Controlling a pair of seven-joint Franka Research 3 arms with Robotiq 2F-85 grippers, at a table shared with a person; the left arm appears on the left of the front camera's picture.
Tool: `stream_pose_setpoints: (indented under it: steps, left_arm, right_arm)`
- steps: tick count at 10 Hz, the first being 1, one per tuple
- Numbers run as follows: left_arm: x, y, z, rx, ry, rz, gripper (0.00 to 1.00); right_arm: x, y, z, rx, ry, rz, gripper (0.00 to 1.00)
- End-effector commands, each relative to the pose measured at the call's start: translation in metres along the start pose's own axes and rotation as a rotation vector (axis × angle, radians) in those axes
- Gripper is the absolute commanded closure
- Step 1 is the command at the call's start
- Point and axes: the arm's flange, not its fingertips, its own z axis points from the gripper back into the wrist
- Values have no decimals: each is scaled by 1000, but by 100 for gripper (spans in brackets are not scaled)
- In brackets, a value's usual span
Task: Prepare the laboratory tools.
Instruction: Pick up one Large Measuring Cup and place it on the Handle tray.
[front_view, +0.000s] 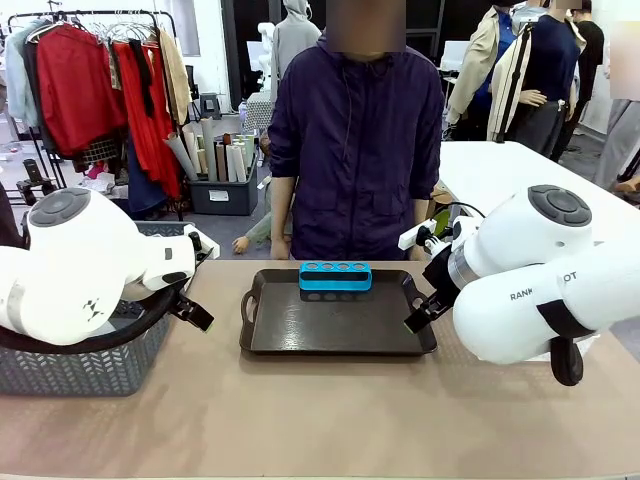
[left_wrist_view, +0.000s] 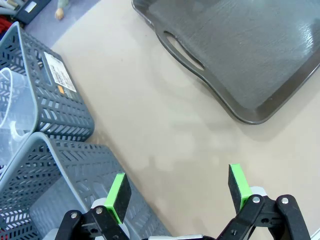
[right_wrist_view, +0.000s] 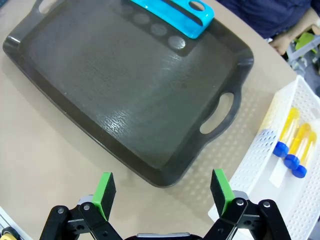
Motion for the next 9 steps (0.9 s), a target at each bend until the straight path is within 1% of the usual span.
stream_pose_setpoints:
  steps: [1, 3, 6, 7, 9]
  left_arm:
    - [0, 0, 0, 0, 0, 0, 0]
    - [0, 0, 0, 0, 0, 0, 0]
    - [5, -4, 14, -32, -26, -48, 0]
    - [6, -5, 22, -44, -17, -77, 0]
    - [14, -3, 35, -69, -15, -116, 0]
  right_arm:
    - [0, 0, 0, 0, 0, -1, 0]
    - [0, 0, 0, 0, 0, 0, 0]
    - [6, -3, 12, -64, 76, 24, 0]
    - [7, -4, 12, -51, 72, 29, 0]
    - [8, 0, 14, -98, 106, 27, 0]
